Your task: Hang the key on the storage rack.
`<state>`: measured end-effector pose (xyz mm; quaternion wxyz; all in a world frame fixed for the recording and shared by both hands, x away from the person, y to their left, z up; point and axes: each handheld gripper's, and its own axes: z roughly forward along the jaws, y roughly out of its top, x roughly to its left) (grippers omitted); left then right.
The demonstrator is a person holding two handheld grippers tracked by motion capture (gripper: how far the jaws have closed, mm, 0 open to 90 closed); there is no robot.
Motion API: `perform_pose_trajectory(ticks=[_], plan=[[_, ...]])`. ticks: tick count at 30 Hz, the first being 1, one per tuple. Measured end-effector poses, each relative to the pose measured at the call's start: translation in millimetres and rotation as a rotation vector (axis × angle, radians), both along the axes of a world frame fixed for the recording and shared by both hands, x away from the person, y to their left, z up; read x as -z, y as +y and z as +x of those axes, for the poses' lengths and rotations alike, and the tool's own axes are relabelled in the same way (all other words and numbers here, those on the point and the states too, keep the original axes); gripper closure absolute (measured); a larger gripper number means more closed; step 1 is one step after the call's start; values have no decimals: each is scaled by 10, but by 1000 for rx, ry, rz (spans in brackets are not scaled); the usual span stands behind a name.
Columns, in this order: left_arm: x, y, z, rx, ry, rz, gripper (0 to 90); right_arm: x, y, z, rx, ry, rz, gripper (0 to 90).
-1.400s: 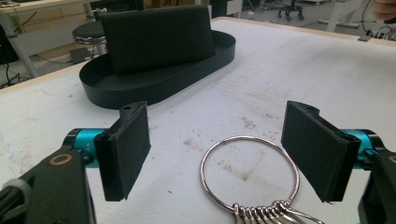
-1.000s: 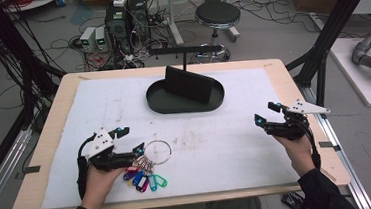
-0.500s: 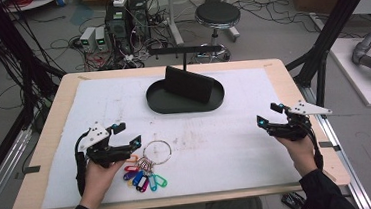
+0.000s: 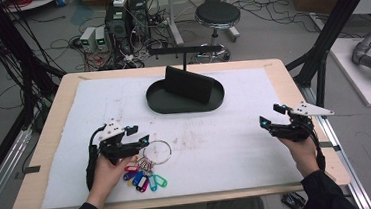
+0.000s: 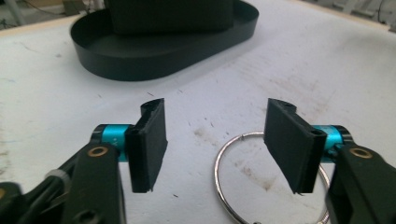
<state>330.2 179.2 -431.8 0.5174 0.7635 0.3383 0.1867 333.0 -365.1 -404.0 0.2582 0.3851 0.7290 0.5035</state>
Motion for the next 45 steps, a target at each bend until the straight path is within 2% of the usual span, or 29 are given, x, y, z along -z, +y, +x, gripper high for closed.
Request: perform_pose_trajectory(ticks=[2,3,5,8,11,16,23,25,30,32,34,41,45], plan=[[26,-49,12,-4,24,39,443,5,-2,1,3,3,0,218],[37,-65,14,-7,31,57,493,11,-9,7,2,2,-3,218],[68,-95,15,-17,51,94,503,20,-9,6,10,8,-6,220],[95,-100,26,-29,81,86,535,26,-8,7,5,7,-13,240],[98,-92,33,-35,94,90,611,30,15,8,0,9,-20,242],[120,-108,42,-25,114,105,651,36,39,11,-11,7,-29,245],[159,-174,61,-10,151,155,689,38,44,18,-17,5,-26,246],[169,-187,64,-18,151,177,693,38,44,17,-16,6,-25,248],[189,-203,64,-8,162,184,735,36,40,17,-17,3,-26,248],[207,-223,61,0,165,210,780,37,39,18,-18,5,-25,248],[204,-245,45,-10,148,234,788,37,40,18,-19,3,-25,248],[207,-251,36,-30,142,237,852,36,55,18,-27,-1,-29,248],[205,-259,28,-31,133,245,859,36,59,22,-31,-3,-29,248]])
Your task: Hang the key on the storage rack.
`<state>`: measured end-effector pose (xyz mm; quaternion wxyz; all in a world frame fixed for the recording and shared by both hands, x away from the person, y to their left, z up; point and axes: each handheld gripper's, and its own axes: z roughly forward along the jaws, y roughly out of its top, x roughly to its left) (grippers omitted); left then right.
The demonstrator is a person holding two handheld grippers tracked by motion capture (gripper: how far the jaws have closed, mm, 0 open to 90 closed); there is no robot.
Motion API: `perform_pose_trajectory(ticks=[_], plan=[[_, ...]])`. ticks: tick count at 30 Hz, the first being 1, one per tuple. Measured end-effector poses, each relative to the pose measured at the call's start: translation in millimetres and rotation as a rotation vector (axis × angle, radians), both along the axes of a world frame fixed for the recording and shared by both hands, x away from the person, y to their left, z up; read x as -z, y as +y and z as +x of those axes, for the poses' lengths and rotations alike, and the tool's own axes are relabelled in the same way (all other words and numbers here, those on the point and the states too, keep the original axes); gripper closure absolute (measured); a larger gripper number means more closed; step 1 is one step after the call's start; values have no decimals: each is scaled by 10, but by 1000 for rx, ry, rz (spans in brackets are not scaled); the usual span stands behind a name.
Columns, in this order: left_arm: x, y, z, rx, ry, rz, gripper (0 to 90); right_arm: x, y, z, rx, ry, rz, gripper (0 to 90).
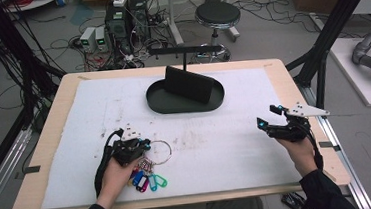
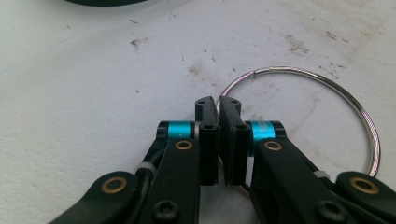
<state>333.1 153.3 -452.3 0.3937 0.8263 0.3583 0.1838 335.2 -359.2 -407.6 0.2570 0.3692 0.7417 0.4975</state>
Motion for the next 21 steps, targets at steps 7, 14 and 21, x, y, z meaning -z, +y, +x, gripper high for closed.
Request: perform_pose_trajectory(ticks=[7,14,21], plan=[[-83,56,-27,-6,-58,-65,861,-1,4,9,-1,1,5,248],[-259,146,-129,-23,-192,-150,861,0,20,22,-7,-3,3,249],[-389,189,-241,5,-294,-214,897,0,48,38,-15,-2,4,249]])
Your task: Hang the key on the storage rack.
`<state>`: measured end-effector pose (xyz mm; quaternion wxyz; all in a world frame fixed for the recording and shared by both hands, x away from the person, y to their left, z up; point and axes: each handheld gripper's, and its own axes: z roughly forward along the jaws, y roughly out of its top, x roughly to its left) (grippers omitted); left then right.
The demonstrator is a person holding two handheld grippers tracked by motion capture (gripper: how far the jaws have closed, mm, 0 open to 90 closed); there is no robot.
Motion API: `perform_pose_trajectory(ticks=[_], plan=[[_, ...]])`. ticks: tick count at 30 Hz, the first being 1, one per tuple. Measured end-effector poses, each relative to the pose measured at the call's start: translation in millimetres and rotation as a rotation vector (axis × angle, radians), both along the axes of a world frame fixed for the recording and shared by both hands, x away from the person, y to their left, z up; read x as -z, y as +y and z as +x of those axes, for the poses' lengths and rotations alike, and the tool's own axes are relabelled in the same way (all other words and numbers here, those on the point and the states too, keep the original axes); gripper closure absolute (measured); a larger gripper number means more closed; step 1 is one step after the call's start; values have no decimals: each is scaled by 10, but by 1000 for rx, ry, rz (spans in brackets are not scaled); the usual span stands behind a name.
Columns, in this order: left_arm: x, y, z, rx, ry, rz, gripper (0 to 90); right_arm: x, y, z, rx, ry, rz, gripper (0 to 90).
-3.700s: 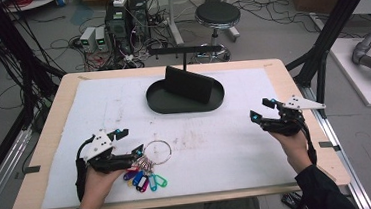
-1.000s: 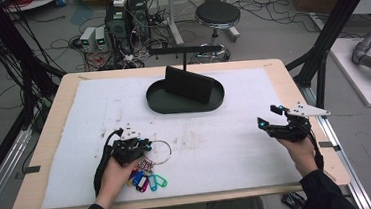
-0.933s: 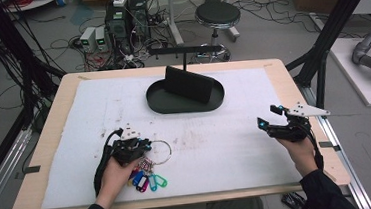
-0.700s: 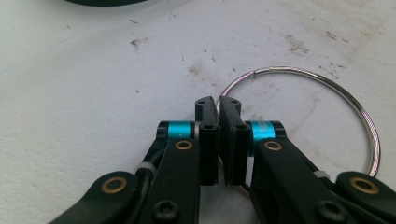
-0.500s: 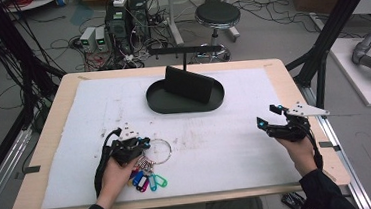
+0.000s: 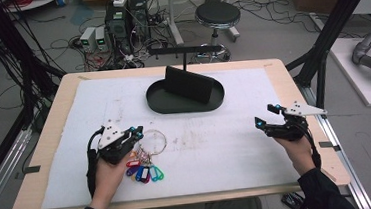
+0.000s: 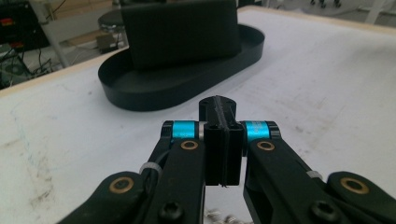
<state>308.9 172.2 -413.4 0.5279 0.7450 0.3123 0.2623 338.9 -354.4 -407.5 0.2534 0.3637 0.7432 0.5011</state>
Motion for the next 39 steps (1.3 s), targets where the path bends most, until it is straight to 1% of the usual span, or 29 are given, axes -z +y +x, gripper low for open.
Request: perform_pose_trajectory(ticks=[1,2,3,4,5,7,9,10,11,13,15,17,18,21,23,24,25,26,29,31,33,34,35,36,37,39], plan=[[10,-2,1,-3,7,14,896,2,6,4,-1,2,0,249],[35,0,9,-9,23,12,896,4,10,8,-4,2,-2,248],[61,11,24,-11,48,8,896,4,16,13,-5,-1,-2,249],[81,14,38,-19,64,10,895,4,20,14,-9,-1,-3,249],[115,17,78,-34,103,24,890,2,28,11,-8,2,1,249],[146,22,136,-49,151,33,840,2,40,16,-8,1,-1,249],[181,16,197,-63,200,49,769,10,46,20,-13,8,-5,249],[195,6,219,-71,216,62,769,10,46,20,-13,8,-5,249],[218,-12,254,-87,226,94,731,12,43,20,-14,6,-9,249],[257,-42,314,-101,247,113,710,12,35,17,-10,7,-4,249],[301,-85,377,-113,262,150,704,13,24,14,-9,7,-5,249],[338,-118,406,-121,278,198,705,13,15,13,-6,6,-4,249],[361,-134,418,-125,294,235,708,12,14,7,-5,11,-1,249],[363,-152,415,-132,307,237,729,14,7,13,-6,9,-1,249],[361,-183,402,-126,297,252,783,18,10,17,-8,12,-1,249],[364,-193,391,-112,291,259,814,18,12,17,-9,12,-2,249],[370,-203,378,-112,278,267,852,19,16,19,-11,9,-4,249],[371,-203,375,-116,277,266,853,18,21,18,-13,11,-3,249],[372,-171,386,-113,295,229,858,16,28,17,-13,8,-3,249],[356,-148,380,-114,295,208,859,16,28,18,-13,9,-3,249],[320,-125,362,-106,269,171,860,13,22,17,-13,8,1,250],[295,-111,348,-105,255,146,861,12,17,18,-11,6,2,251],[264,-95,329,-102,238,110,861,11,11,21,-13,2,-1,250],[242,-84,315,-98,225,95,861,8,8,20,-11,0,3,250],[204,-72,288,-84,197,71,862,7,7,17,-10,2,5,251],[151,-69,247,-75,161,57,862,4,5,14,-10,1,5,251]])
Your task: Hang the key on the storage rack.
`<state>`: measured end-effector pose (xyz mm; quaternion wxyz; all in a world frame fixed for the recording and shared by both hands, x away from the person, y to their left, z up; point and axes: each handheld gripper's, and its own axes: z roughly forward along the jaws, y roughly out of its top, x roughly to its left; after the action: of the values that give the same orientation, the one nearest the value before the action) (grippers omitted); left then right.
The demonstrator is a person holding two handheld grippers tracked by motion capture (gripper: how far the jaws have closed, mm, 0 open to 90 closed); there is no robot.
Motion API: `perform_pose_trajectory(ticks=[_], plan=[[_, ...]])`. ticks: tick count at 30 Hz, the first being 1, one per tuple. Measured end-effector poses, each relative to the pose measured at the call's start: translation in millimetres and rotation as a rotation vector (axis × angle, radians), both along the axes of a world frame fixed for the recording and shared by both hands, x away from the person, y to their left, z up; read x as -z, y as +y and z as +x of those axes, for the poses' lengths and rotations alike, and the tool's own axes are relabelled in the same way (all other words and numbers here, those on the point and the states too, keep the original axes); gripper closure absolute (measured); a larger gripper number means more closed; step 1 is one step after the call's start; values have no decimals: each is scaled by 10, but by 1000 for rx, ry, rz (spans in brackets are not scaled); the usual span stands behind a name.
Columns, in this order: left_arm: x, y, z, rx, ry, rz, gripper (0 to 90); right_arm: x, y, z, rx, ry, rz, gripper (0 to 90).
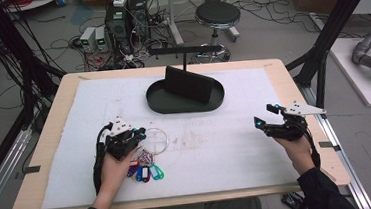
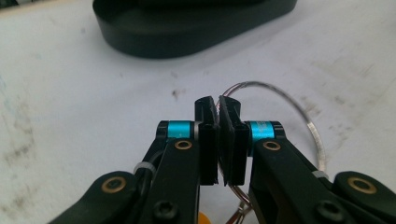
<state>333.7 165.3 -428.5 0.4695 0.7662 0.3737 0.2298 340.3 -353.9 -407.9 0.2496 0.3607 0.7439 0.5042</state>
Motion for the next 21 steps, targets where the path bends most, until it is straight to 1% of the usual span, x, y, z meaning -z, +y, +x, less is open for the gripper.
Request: perform_pose_trajectory(ticks=[1,3,5,7,8,11,14,16,17,19,20,21], plan=[[-25,0,-28,14,-22,-10,862,-1,-1,1,0,-2,0,251],[-58,-11,-71,29,-43,-8,862,-3,1,3,-2,-2,3,251],[-85,-17,-143,65,-80,-16,861,-3,6,4,-5,-2,1,251],[-114,-29,-208,93,-99,-26,862,-6,14,6,-9,-6,0,251],[-129,-35,-240,115,-110,-31,861,-7,20,7,-10,-7,1,251],[-163,-78,-328,151,-133,-19,861,-9,31,11,-13,-7,0,251],[-175,-110,-356,176,-138,-19,857,-9,47,21,-18,-8,0,251],[-160,-118,-348,191,-126,-26,854,-11,60,25,-21,-9,2,251],[-151,-115,-344,196,-120,-18,847,-12,66,26,-22,-9,0,251],[-131,-112,-334,198,-105,-19,823,-11,75,30,-24,-8,-2,251],[-127,-105,-330,200,-101,-7,822,-10,78,33,-25,-9,-2,251],[-117,-102,-326,203,-96,-10,821,-9,79,38,-26,-11,-2,251]])
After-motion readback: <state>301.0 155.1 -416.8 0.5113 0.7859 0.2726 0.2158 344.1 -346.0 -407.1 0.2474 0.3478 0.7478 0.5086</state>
